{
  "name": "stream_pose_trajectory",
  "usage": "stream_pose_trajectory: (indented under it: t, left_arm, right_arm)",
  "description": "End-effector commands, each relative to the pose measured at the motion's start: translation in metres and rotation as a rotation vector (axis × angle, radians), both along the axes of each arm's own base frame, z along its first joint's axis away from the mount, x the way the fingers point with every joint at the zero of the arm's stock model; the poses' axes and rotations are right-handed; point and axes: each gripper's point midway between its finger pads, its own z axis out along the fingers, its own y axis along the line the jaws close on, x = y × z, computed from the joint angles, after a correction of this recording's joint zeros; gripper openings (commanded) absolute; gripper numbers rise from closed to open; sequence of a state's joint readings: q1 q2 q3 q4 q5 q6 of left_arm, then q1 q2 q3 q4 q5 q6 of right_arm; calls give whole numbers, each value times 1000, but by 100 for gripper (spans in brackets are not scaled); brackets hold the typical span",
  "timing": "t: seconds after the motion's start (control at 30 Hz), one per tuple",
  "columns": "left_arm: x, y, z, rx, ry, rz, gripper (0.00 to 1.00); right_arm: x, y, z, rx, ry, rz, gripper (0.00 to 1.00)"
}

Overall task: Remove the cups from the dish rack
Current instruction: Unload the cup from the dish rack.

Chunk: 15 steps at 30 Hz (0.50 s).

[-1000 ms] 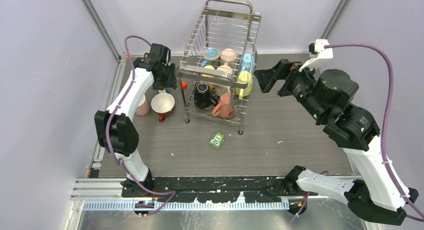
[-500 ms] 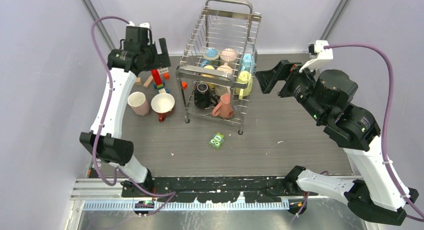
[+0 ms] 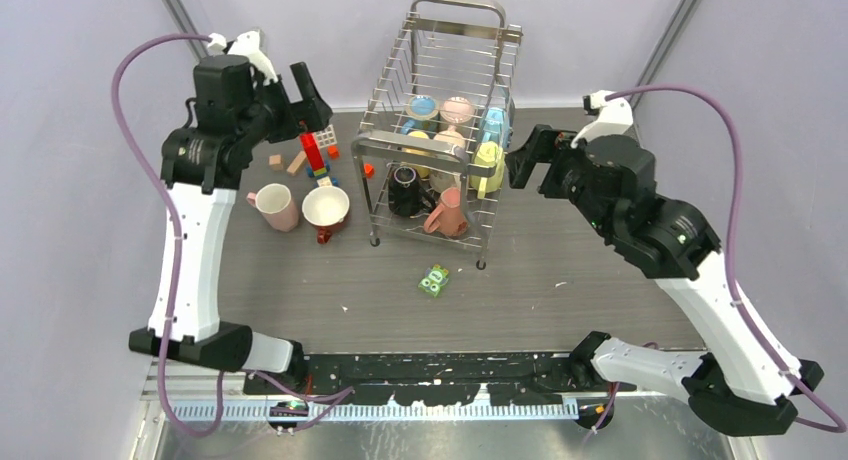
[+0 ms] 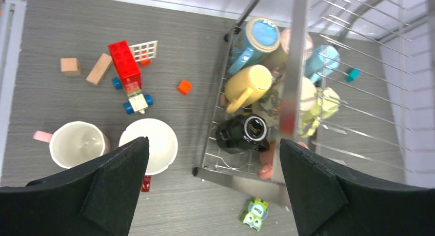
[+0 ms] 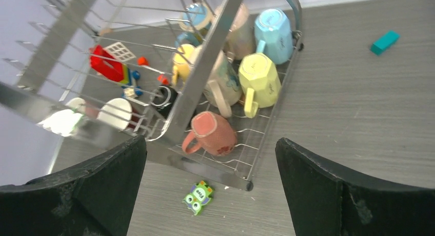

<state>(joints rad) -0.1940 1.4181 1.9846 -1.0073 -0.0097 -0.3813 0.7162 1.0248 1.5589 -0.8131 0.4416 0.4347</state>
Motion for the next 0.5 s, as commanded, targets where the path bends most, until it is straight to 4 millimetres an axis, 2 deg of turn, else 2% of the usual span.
stream_pose_trajectory:
  t: [0.0, 0.27, 0.47]
  left_arm:
    - [-27, -12, 28, -87, -94, -74, 100]
    - [-59, -24, 22, -146, -103, -155, 100]
    - [-78, -31, 11, -187, -89, -201, 100]
  right_arm:
    - [18, -7, -23, 18, 61, -83, 100]
    - [57, -24, -78, 142, 211, -166, 100]
    - [85, -14, -118, 163, 293, -177, 100]
